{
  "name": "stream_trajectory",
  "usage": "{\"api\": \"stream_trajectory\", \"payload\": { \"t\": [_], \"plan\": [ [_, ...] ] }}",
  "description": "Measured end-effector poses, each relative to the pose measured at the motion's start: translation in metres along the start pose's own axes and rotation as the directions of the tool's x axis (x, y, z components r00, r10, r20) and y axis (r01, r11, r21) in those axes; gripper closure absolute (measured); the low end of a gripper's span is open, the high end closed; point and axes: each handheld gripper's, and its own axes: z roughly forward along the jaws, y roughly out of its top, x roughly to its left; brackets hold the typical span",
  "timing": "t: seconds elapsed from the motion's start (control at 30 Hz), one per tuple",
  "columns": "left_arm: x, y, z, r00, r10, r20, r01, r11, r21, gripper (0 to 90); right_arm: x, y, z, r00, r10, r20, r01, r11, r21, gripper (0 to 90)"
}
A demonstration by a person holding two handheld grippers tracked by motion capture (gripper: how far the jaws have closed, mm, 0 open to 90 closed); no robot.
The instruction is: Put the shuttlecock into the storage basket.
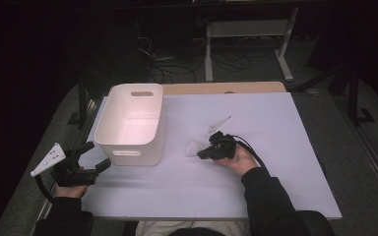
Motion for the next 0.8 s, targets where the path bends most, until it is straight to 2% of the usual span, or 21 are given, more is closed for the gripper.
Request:
{"api": "stream_trajectory", "payload": {
  "t": [0.23,0.33,0.37,0.6,0.67,0.8],
  "plan": [
    [0.0,0.0,0.0,1.0,-0.001,0.0,0.001,1.0,-0.001,0.0,-0.002,-0.001,-0.002,0.9999,0.012,-0.002,-0.012,1.0,-0.013,89.3],
    [0.0,0.0,0.0,1.0,0.0,-0.001,0.0,1.0,-0.001,0.0,-0.001,0.0,-0.005,1.0,0.004,-0.007,-0.004,1.0,-0.023,86.3],
    [0.0,0.0,0.0,1.0,0.0,-0.001,0.0,1.0,-0.001,0.0,0.0,0.001,-0.009,0.9998,0.008,-0.017,-0.008,0.999,-0.04,80.0],
    [0.0,0.0,0.0,1.0,0.0,-0.002,0.0,1.0,-0.001,0.0,0.001,0.001,-0.023,0.9996,0.025,-0.017,-0.026,0.996,-0.086,54.5],
    [0.0,0.0,0.0,1.0,0.0,-0.003,0.0,1.0,-0.002,0.0,0.001,0.003,-0.026,0.9994,0.03,-0.015,-0.032,0.996,-0.087,46.7],
    [0.0,0.0,0.0,1.0,-0.003,-0.003,0.003,1.0,-0.004,0.0,0.002,0.008,-0.031,0.9995,0.026,0.017,-0.025,0.997,-0.075,30.2]
  ]
}}
